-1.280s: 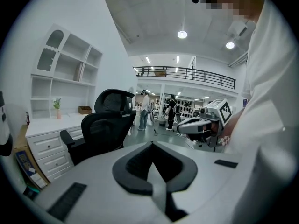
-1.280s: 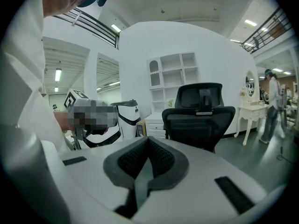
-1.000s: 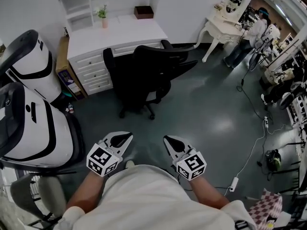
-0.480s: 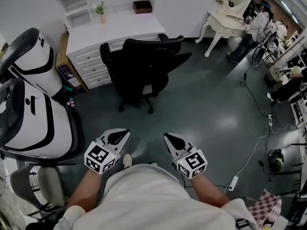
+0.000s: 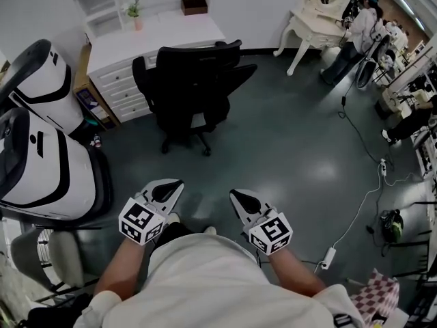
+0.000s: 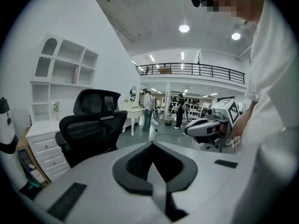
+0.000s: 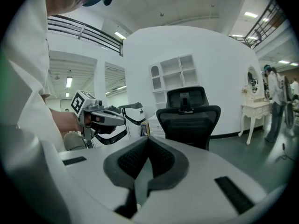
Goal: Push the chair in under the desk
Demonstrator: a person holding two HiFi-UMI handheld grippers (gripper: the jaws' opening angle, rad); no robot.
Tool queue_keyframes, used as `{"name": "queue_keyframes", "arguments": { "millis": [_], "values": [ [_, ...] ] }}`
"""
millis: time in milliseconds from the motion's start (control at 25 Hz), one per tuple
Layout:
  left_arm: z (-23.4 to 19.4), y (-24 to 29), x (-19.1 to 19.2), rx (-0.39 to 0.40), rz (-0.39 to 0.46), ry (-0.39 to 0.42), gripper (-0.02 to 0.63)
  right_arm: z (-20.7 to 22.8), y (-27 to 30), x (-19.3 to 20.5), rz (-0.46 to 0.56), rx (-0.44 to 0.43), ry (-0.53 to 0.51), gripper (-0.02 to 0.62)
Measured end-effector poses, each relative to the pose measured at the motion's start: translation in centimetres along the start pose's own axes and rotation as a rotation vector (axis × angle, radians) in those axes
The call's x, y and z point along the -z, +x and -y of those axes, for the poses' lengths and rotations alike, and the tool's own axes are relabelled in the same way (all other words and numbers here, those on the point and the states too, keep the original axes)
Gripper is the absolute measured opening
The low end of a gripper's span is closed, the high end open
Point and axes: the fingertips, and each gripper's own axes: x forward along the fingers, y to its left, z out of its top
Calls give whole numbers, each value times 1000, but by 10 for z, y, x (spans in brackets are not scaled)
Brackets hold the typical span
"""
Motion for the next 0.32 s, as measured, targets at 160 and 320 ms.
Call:
{"name": "queue_keyframes", "arguments": {
  "millis": [160, 320],
  "values": [
    [18, 15, -1, 8, -19, 12, -5, 9, -18, 3, 12, 7, 15, 3],
    [36, 31, -6, 22, -41, 26, -5, 16, -38, 9, 16, 14, 33, 3]
  ]
}}
